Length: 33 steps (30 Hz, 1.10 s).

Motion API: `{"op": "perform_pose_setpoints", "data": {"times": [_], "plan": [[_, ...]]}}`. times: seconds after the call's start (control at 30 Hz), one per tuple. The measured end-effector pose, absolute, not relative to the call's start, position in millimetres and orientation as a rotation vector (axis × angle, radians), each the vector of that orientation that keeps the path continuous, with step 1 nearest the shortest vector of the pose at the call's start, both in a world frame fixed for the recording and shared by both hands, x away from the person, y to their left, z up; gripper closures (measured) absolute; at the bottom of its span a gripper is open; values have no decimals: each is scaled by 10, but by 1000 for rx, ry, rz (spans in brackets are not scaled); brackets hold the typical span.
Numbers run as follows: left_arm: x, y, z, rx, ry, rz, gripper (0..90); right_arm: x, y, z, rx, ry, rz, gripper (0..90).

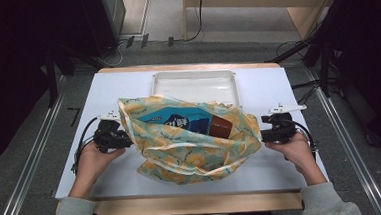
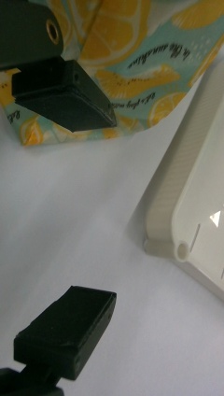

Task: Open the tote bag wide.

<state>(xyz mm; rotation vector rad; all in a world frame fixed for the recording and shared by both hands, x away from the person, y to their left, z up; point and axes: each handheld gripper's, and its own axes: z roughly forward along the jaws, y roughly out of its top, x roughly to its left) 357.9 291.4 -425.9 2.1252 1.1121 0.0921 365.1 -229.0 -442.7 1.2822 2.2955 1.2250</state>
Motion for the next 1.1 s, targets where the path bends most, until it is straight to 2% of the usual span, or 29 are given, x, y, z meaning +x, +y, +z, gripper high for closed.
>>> {"op": "perform_pose_setpoints", "data": {"times": [0.1, 0.17, 0.2, 0.3, 0.4, 0.47, 0.8, 1.1], "plan": [[3588, 2907, -4259, 2136, 1103, 70, 581, 3647, -2279, -4416, 1260, 2305, 1226, 185], [3611, 2903, -4258, 2143, 1121, 42, 492, 3646, -2262, -4418, 1265, 2321, 1229, 190], [3611, 2903, -4258, 2143, 1121, 42, 475, 3646, -2262, -4418, 1265, 2321, 1229, 190], [3607, 2902, -4252, 2126, 1120, 52, 453, 3654, -2255, -4407, 1256, 2336, 1230, 288], [3607, 2915, -4244, 2112, 1123, 58, 438, 3660, -2272, -4388, 1269, 2339, 1254, 314], [3608, 2926, -4239, 2094, 1126, 39, 417, 3682, -2304, -4368, 1279, 2346, 1274, 366], [3637, 2948, -4247, 2088, 1130, 27, 404, 3665, -2322, -4368, 1289, 2373, 1260, 402], [3630, 2985, -4243, 2073, 1131, 16, 401, 3666, -2303, -4362, 1290, 2371, 1251, 377]]}}
